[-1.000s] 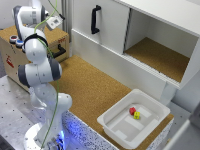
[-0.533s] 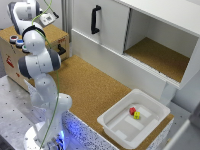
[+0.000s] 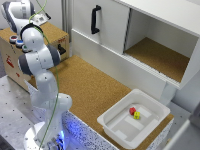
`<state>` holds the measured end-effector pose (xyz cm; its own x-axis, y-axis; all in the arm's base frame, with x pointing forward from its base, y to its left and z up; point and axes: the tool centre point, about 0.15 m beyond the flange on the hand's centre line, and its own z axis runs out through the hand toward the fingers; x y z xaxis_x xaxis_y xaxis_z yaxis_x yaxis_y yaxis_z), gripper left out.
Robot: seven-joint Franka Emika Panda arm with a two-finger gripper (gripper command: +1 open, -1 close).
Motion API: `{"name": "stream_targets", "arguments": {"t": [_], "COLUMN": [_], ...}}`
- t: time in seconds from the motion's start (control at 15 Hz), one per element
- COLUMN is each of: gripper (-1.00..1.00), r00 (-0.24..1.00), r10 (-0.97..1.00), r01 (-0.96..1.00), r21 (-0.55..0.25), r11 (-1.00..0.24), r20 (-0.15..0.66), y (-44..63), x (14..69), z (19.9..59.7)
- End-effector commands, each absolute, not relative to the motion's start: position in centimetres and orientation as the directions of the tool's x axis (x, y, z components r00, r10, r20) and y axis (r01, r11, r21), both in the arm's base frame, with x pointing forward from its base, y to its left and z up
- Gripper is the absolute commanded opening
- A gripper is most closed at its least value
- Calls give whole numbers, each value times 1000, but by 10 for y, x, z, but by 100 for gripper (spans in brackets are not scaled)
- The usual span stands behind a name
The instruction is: Switch off the blue light
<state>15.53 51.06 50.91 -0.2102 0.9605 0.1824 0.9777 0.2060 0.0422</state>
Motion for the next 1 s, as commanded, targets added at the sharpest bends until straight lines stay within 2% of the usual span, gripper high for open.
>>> {"name": "stream_targets", "arguments": {"t": [0.0, 0.27, 0.47, 0.87, 0.93], "gripper": [-100, -100, -100, -100, -100], "r00": [-169, -164, -210, -219, -223], "r10": [982, 984, 976, 976, 975], "r01": [985, 986, 977, 976, 974], "r21": [52, 32, 26, -24, -52], "r11": [165, 162, 209, 219, 222], "r20": [80, 67, 47, -5, 1], "y": [541, 539, 542, 543, 542], "x": [195, 194, 180, 178, 179], "z": [500, 484, 473, 437, 432]}}
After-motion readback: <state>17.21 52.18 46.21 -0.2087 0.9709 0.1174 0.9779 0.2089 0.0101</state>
